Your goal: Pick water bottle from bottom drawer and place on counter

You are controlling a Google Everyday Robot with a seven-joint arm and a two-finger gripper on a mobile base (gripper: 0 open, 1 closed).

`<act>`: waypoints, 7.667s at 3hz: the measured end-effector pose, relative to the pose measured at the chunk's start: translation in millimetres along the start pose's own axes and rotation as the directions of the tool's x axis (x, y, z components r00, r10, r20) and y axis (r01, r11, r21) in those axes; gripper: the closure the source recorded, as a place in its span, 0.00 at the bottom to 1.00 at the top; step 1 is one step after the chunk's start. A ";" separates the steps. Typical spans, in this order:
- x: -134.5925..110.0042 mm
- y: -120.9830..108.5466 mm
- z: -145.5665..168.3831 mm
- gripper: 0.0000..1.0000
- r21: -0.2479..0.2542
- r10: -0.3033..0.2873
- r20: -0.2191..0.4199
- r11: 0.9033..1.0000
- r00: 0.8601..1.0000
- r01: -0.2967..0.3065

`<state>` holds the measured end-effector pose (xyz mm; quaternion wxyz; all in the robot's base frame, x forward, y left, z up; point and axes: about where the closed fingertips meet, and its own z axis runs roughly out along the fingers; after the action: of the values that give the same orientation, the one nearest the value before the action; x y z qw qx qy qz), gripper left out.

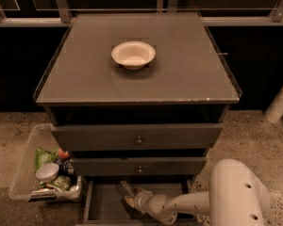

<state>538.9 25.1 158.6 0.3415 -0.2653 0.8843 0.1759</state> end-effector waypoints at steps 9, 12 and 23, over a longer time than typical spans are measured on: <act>-47.7 -44.6 -264.6 1.00 -0.281 -0.345 0.108 0.889 0.933 0.361; -156.3 -28.8 -428.7 1.00 0.030 -0.418 0.027 0.908 0.908 0.417; -379.3 -176.3 -702.9 1.00 0.288 -0.885 0.219 0.460 0.410 0.840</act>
Offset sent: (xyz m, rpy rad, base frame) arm -0.1024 -0.0747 0.0911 0.1845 0.1240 0.5956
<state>521.3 -329.1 895.6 0.5460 -0.6248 0.5566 -0.0420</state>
